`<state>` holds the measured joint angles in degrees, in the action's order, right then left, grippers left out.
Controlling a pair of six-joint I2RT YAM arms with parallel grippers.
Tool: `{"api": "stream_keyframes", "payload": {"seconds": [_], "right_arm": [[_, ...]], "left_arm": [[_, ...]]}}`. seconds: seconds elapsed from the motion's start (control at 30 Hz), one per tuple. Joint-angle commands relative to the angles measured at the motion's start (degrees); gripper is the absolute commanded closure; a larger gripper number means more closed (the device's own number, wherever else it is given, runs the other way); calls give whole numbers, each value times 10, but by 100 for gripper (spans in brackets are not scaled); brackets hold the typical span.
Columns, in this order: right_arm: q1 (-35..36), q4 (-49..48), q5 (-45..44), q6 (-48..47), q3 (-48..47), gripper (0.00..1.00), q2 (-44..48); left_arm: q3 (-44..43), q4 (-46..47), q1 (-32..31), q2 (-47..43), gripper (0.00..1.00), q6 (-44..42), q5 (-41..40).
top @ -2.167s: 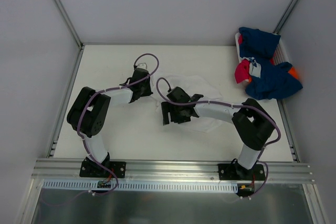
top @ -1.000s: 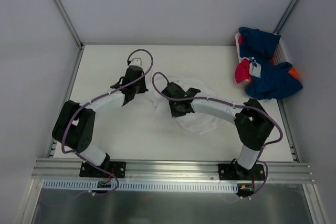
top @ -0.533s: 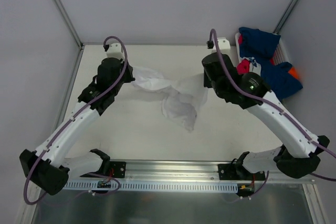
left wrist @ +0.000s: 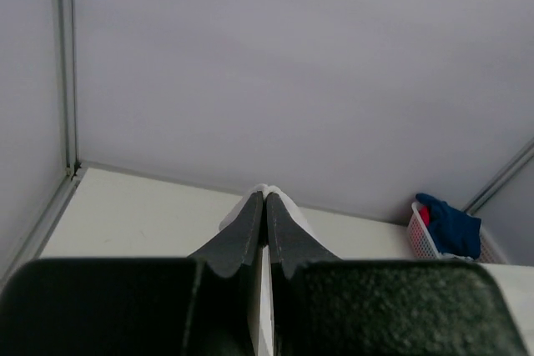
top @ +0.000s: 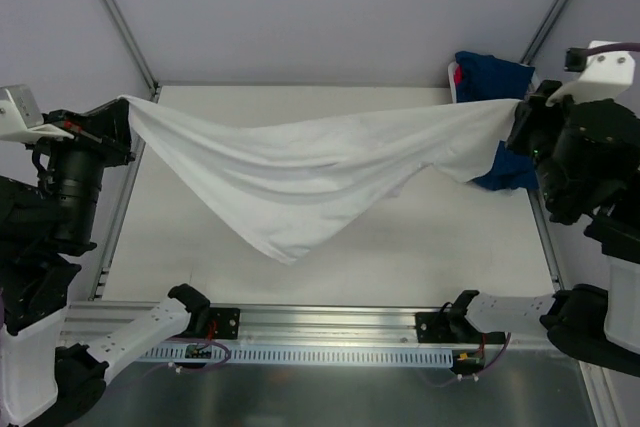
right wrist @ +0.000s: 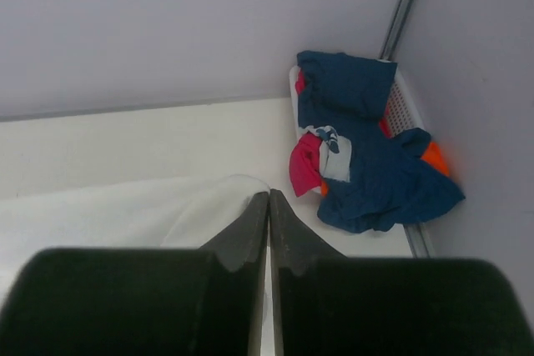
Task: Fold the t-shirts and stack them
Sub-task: Flatten out the tshirt
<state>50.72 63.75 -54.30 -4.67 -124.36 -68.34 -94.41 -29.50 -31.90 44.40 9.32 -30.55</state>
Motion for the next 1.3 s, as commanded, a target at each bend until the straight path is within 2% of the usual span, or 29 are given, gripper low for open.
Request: {"api": "stream_keyframes", "payload": {"seconds": [0.0,0.17,0.33,0.37,0.4,0.43,0.47,0.5,0.53,0.6,0.67,0.7,0.73,0.77,0.87,0.93,0.97,1.0,1.07,1.13,1.27], "right_arm": [[-1,20,-53,-53,-33,94,18],[-2,22,-44,-34,2,94,64],[-2,22,-58,-19,52,94,67],[-2,22,-60,-12,79,94,66],[-2,21,-60,-4,95,94,65],[-3,16,-59,13,114,94,64],[-4,9,-53,20,159,94,65],[-6,-13,-49,27,184,94,66],[-10,-27,-42,33,210,96,70],[-31,-65,1,45,275,97,73],[-54,-85,37,61,305,98,73],[-61,-100,49,62,323,98,70],[-68,-106,56,62,329,99,65],[-78,-110,67,64,333,99,61],[-92,-116,83,66,341,100,51],[-96,-122,88,68,349,100,49],[-98,-125,92,68,351,100,47],[-100,-125,94,69,351,100,46],[-103,-124,97,72,353,100,46],[-104,-124,101,77,357,100,49],[-106,-128,111,84,378,100,58]], "left_arm": [[-23,-56,-2,24,100,-30,-16],[-12,-79,-1,27,100,11,10],[40,-84,-2,51,98,42,-11],[68,-84,-1,63,67,50,-14],[84,-84,-2,71,47,57,-19],[101,-83,-1,80,29,75,-31],[135,-82,-1,89,18,89,-46],[149,-79,-2,112,1,99,-66],[163,-77,0,125,1,122,-105],[191,-62,0,160,1,138,-130],[205,-54,0,172,1,159,-107],[213,-34,0,169,1,170,-75],[225,-16,-1,162,1,176,11],[257,2,-4,146,2,181,60],[323,51,-37,124,16,224,163],[354,72,-112,107,24,252,177],[375,92,-146,107,23,258,166],[382,94,-216,111,19,276,155],[394,102,-277,130,4,298,142],[404,127,-346,171,1,308,138],[418,200,-389,254,1,305,156]]}}
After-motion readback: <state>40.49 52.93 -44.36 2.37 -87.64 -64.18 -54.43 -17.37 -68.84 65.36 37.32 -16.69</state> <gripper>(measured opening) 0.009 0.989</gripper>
